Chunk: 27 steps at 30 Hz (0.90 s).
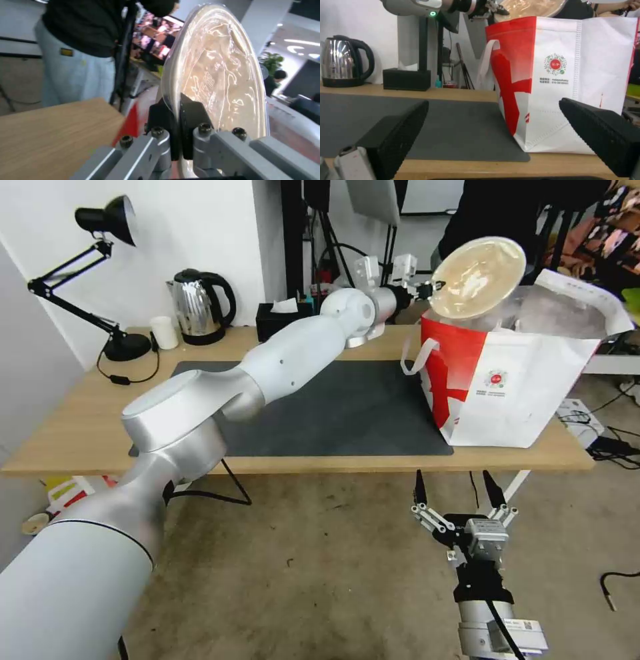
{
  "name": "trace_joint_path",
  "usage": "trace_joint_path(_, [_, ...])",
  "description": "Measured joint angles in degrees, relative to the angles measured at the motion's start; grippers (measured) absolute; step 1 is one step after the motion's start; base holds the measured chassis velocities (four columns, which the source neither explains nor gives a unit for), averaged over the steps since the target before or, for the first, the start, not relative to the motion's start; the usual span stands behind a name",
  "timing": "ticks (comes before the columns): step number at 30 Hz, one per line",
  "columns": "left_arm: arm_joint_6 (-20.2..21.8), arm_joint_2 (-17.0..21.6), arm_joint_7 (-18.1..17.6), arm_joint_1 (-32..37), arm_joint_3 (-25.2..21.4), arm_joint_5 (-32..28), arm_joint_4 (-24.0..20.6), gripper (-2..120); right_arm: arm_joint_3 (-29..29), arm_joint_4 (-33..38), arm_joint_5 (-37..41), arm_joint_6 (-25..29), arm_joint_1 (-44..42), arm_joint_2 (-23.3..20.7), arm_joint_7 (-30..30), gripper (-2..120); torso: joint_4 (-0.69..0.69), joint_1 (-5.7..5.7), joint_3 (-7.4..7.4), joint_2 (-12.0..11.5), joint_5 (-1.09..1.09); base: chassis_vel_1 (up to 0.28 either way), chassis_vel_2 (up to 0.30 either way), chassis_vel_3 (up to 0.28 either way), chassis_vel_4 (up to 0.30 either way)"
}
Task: Pick up the trash from the table and place it into the takeout bag.
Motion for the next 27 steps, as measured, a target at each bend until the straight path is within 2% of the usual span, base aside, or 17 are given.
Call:
trace_joint_path(3, [-0.1, 0.0, 3.0, 0.1, 0.8, 0.2, -0.4, 1, 0.0, 0.0, 0.0, 0.0, 0.0, 0.0, 0.0, 100, 0.0, 0.0, 0.0, 0.0, 0.0, 0.0, 0.0, 0.0, 0.0])
trace_joint_path(11, [-0.1, 0.1, 7.4, 0.6, 2.0, 1.9, -0.8, 1, 0.0, 0.0, 0.0, 0.0, 0.0, 0.0, 0.0, 100, 0.0, 0.0, 0.0, 0.0, 0.0, 0.0, 0.0, 0.0, 0.0])
trace_joint_path(27, [-0.4, 0.2, 7.5, 1.9, 3.1, 5.5, 0.6, 1, 0.0, 0.0, 0.0, 0.0, 0.0, 0.0, 0.0, 100, 0.0, 0.0, 0.0, 0.0, -0.01, 0.0, 0.0, 0.0, 0.0])
